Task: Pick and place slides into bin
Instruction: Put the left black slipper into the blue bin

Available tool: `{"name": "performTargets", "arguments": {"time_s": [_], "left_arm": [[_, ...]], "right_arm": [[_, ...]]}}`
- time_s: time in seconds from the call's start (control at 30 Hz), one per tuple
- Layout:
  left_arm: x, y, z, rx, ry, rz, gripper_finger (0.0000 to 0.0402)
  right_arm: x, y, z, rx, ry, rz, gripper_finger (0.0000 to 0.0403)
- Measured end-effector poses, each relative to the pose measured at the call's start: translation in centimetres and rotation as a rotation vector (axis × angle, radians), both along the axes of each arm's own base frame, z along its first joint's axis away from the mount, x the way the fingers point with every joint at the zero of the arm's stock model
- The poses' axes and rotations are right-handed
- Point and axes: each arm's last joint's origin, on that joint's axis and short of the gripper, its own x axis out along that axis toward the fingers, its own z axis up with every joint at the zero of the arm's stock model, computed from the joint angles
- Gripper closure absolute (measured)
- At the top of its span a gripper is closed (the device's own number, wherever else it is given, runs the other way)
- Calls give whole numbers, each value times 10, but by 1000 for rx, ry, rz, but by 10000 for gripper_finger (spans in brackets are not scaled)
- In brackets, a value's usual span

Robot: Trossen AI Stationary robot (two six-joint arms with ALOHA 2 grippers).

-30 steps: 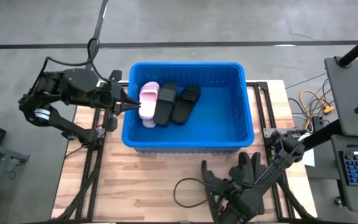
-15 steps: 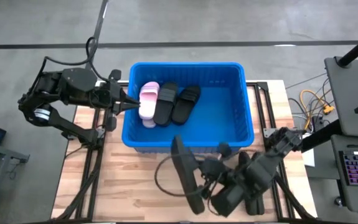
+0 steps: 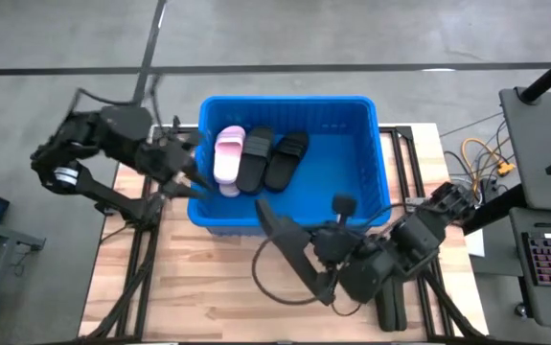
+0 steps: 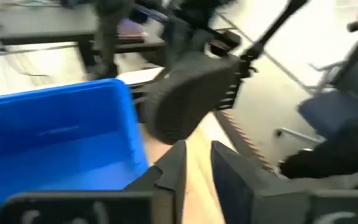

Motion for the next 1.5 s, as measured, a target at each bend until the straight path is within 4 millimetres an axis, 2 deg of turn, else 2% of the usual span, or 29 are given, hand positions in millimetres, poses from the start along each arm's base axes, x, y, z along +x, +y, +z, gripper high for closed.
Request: {"name": "performTargets", "arguments": {"time_s": [0.2, 0.33, 0.47, 0.63, 0.77, 0.9, 1.0, 1.13, 1.17, 1.33, 1.43, 1.5], "left_arm": [[39, -4, -18, 24, 30, -44, 227], [55, -5, -21, 60, -3, -62, 166], [64, -8, -15, 21, -84, -139, 140], [77, -13, -14, -56, -122, -267, 137], [93, -14, -24, -59, -83, -270, 149], [105, -16, -29, -44, -94, -309, 192], [109, -16, -31, -3, -115, -341, 250], [108, -17, -31, 21, -136, -387, 355], [108, -17, -31, 18, -138, -393, 371], [97, -16, -24, 12, -156, -400, 372], [85, -15, -20, 42, -173, -401, 372], [70, -14, -16, 83, -193, -420, 372]], "right_arm": [[0, -1, 26, 24, -110, 148, 391], [-4, -1, 34, 34, -129, 213, 391], [-8, -5, 39, 33, -139, 208, 392], [-11, -6, 41, 5, -137, 228, 392], [-10, -7, 42, -5, -131, 248, 392], [-10, -7, 42, -8, -130, 248, 392], [-10, -7, 42, -8, -130, 248, 392], [-12, -8, 43, -8, -132, 249, 391], [-12, -8, 43, -7, -134, 250, 391], [-11, -8, 44, 5, -148, 244, 388], [-10, -9, 45, 38, -166, 217, 373], [-12, -11, 44, 64, -161, 191, 356]]}}
